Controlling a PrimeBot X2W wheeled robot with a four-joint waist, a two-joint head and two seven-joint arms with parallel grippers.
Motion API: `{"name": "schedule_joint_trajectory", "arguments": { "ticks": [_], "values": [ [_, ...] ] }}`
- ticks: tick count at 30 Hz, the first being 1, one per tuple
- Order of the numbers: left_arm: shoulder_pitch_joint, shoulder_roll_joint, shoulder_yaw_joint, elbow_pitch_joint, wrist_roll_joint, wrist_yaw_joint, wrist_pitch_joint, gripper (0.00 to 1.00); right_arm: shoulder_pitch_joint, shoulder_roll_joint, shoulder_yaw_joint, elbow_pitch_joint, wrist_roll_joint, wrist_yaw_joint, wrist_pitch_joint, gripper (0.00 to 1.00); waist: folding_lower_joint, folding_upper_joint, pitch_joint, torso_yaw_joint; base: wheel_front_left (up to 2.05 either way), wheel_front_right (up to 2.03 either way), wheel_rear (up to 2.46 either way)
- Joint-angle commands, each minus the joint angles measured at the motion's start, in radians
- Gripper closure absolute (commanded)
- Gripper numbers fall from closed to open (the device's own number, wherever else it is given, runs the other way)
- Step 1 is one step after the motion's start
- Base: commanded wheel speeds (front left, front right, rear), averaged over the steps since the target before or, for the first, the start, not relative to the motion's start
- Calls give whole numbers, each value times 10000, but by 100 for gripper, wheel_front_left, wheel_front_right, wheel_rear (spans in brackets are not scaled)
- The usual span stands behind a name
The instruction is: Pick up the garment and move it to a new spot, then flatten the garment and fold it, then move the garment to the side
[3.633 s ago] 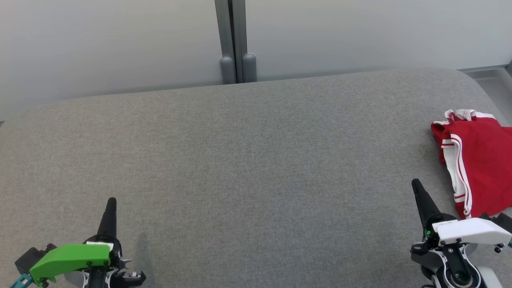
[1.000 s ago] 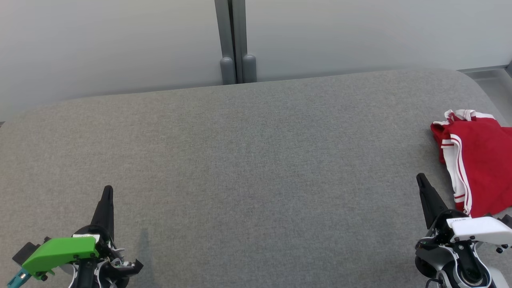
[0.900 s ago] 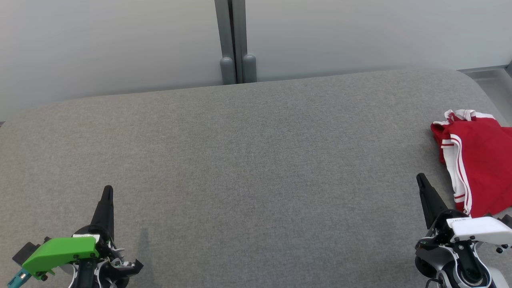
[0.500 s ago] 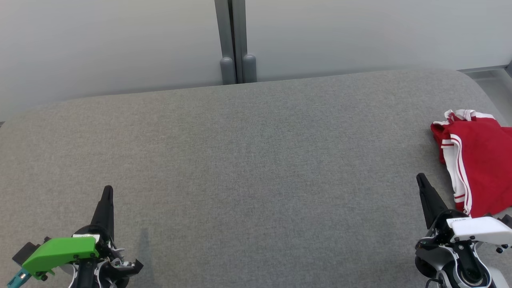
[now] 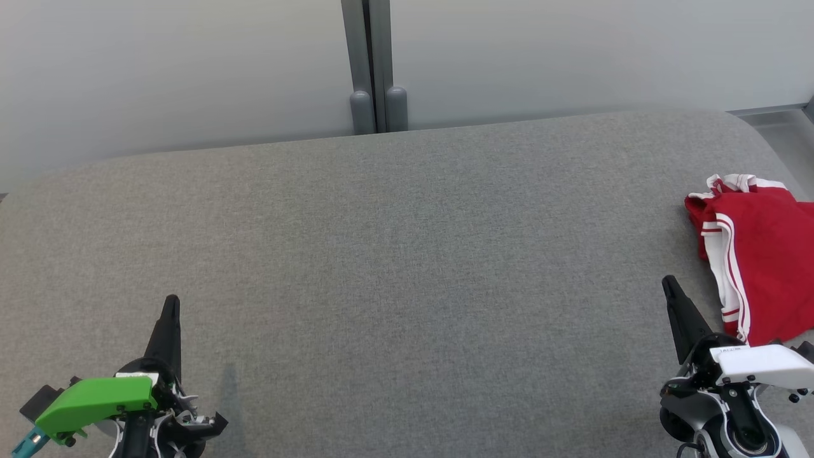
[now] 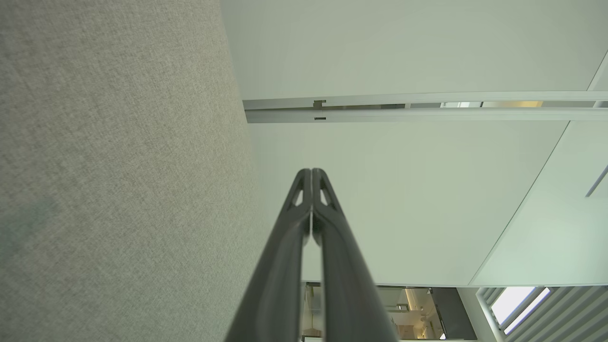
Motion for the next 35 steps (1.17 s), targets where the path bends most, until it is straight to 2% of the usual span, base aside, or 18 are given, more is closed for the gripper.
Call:
{"name": "schedule_joint_trajectory", "arguments": {
  "ticks": [1,35],
  "values": [
    [-107,73,28,-20,-35,-52,42,100,102,-52,-16,-41,34,-9,11,100,0,0,0,0,0,0,0],
    [-107,73,28,-20,-35,-52,42,100,102,-53,-15,-40,34,-9,10,100,0,0,0,0,0,0,0]
  ]
}}
